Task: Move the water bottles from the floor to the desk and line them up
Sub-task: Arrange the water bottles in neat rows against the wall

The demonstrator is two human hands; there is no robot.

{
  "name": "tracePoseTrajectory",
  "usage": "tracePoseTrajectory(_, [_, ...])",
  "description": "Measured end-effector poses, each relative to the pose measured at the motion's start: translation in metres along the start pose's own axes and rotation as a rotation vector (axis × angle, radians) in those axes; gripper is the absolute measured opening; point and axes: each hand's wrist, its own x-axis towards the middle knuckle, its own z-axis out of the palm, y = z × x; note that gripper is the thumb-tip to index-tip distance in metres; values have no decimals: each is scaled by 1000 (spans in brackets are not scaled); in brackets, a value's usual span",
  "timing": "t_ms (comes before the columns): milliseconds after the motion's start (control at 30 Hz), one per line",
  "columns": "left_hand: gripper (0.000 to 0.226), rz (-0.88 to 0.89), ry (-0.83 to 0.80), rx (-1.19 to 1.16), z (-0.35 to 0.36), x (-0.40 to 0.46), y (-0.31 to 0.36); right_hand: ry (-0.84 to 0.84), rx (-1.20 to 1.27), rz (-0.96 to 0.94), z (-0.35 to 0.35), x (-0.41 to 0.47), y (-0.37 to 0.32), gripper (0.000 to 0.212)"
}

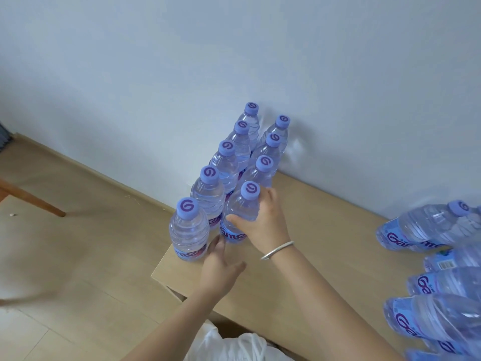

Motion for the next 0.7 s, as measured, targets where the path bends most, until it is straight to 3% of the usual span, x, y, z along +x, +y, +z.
tracePoseTrajectory(233, [86, -65, 42, -30, 10, -4, 5, 29, 58, 8, 6, -10, 6, 71])
tracePoseTrajectory(400, [72, -146, 9, 38, 32, -19, 12, 14, 106, 45, -13, -21, 7, 82])
tracePoseTrajectory(567, [67, -14, -241, 115, 69, -32, 35, 272, 1, 52, -81, -58, 28, 58])
tracePoseTrajectory(700, [67, 146, -470, 326, 112, -48, 61, 546, -187, 183, -163, -100, 57, 44])
